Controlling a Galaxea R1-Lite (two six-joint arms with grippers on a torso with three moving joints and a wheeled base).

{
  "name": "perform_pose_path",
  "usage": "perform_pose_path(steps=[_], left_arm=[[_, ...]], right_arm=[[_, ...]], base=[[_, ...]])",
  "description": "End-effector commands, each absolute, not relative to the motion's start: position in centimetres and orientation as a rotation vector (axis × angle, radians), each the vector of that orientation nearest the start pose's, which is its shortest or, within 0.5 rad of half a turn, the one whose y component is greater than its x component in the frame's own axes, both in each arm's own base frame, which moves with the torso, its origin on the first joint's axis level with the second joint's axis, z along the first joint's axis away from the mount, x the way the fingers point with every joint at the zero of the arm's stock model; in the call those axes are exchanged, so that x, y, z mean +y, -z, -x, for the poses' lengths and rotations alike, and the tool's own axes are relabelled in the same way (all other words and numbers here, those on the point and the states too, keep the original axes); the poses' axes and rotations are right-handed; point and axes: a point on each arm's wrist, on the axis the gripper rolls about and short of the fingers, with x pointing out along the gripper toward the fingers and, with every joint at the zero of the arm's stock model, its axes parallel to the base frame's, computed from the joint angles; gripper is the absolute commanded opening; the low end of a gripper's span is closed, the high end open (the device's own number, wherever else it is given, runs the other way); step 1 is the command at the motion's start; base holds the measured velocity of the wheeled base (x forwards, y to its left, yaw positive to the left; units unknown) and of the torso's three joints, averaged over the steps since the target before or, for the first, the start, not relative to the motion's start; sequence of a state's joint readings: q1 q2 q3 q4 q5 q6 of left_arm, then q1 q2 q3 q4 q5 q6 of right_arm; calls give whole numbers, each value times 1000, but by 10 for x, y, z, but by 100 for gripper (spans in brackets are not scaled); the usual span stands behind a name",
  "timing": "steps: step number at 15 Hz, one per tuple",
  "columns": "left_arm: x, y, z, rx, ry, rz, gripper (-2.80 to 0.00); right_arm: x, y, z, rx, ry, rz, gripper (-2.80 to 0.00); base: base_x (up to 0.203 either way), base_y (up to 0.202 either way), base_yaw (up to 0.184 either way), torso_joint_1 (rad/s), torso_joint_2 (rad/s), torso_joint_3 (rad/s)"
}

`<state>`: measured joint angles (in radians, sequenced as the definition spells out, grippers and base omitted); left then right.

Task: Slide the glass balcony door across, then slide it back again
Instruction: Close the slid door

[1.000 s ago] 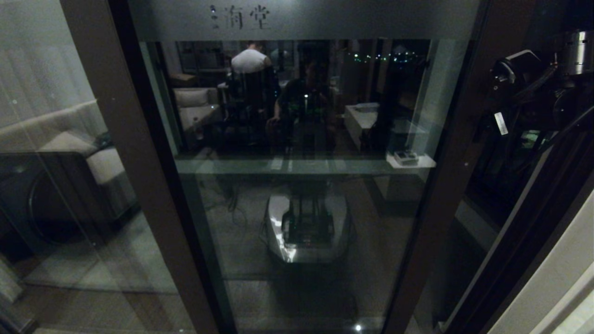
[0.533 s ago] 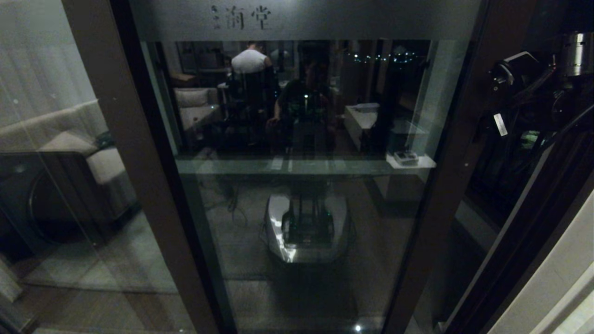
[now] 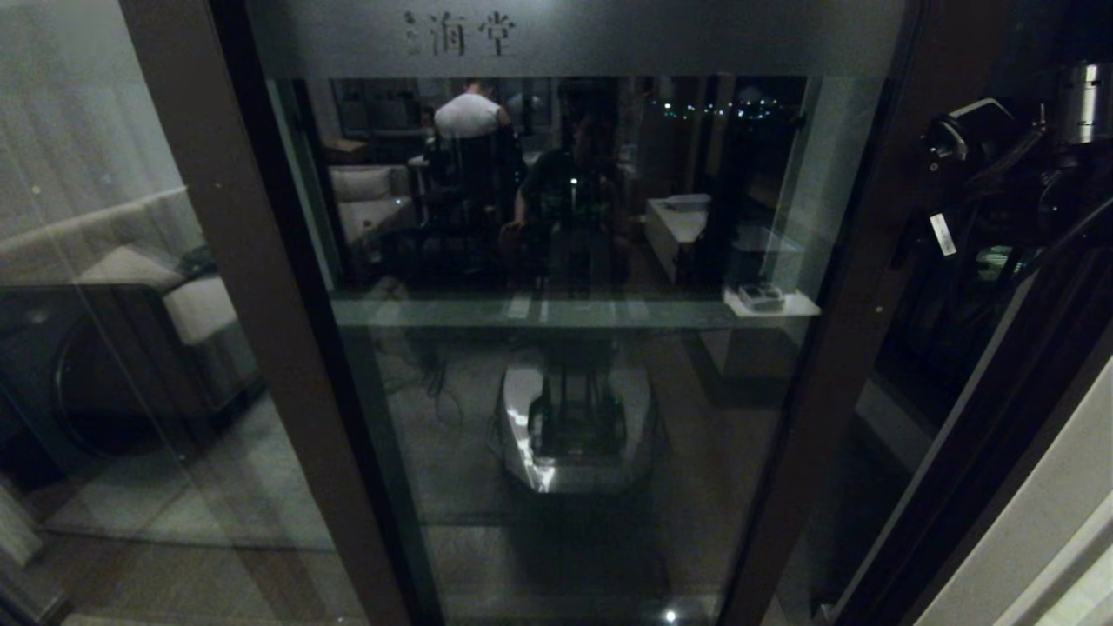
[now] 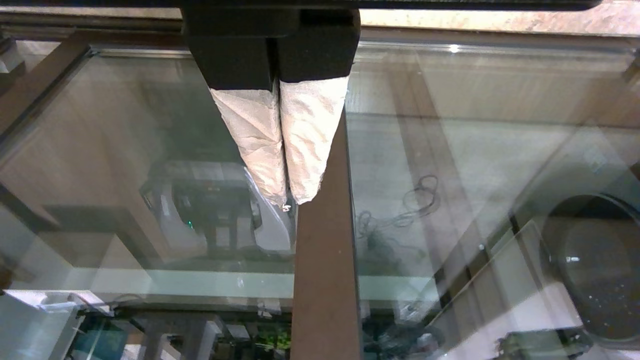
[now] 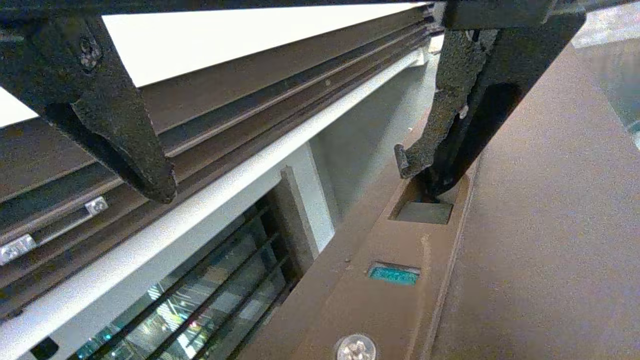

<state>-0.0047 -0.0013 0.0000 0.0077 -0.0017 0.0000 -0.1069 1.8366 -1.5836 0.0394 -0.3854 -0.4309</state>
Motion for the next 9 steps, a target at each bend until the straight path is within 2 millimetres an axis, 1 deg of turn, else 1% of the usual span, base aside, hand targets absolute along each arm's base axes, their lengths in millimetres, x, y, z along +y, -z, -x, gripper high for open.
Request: perform_pose_path(steps=[1, 6, 9], left_arm=[[0, -74, 23, 8, 6, 0, -280], [0, -75, 23, 6, 6, 0, -280], [0, -74, 23, 8, 6, 0, -280]], right_arm=[[-51, -289, -361, 400, 431, 462, 0], [-54, -290, -362, 399, 441, 460, 0], [-66, -289, -361, 408, 469, 460, 0]], base=[[0, 0, 0, 0, 0, 0], [0, 0, 0, 0, 0, 0], [0, 0, 0, 0, 0, 0]])
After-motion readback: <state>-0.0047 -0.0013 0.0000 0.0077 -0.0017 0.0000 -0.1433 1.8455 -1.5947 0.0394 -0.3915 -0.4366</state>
